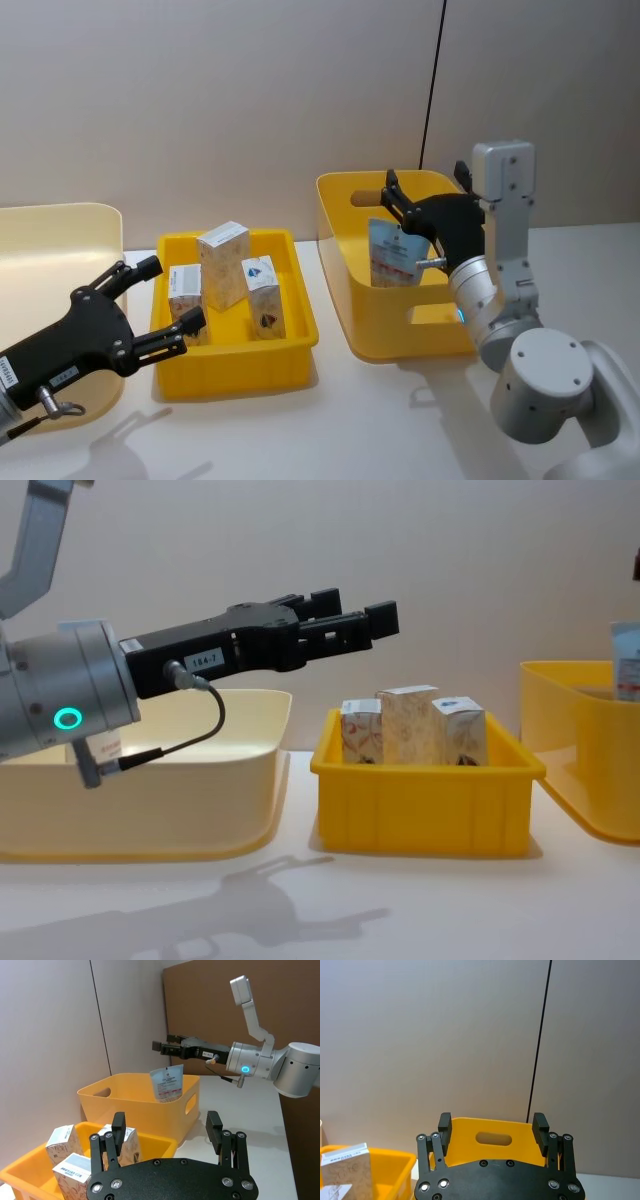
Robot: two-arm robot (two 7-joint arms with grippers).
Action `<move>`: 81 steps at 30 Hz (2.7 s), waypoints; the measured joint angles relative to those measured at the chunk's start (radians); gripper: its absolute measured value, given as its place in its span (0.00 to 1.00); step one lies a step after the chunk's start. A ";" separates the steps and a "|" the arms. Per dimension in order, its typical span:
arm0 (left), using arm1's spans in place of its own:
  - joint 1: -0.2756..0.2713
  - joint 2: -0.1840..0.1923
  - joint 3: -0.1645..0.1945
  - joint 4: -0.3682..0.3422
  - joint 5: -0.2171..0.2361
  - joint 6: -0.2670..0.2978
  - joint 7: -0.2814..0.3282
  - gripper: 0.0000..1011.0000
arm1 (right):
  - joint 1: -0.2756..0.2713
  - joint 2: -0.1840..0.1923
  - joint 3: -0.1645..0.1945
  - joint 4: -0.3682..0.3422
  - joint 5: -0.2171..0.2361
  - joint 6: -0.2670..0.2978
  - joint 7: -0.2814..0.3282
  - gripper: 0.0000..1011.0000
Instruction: Bimanual collaborative sorting of washing and personal care products
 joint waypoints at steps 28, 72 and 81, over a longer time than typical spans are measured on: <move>0.054 0.006 0.003 -0.063 0.084 0.029 0.176 0.99 | -0.132 0.064 -0.056 -0.086 0.095 -0.027 0.066 0.99; 0.234 0.024 0.015 -0.270 0.363 0.129 0.756 0.99 | -0.313 0.159 -0.141 -0.193 0.224 -0.047 0.151 0.99; 0.262 0.027 0.017 -0.302 0.405 0.144 0.845 0.99 | -0.320 0.159 -0.132 -0.194 0.224 -0.044 0.152 0.99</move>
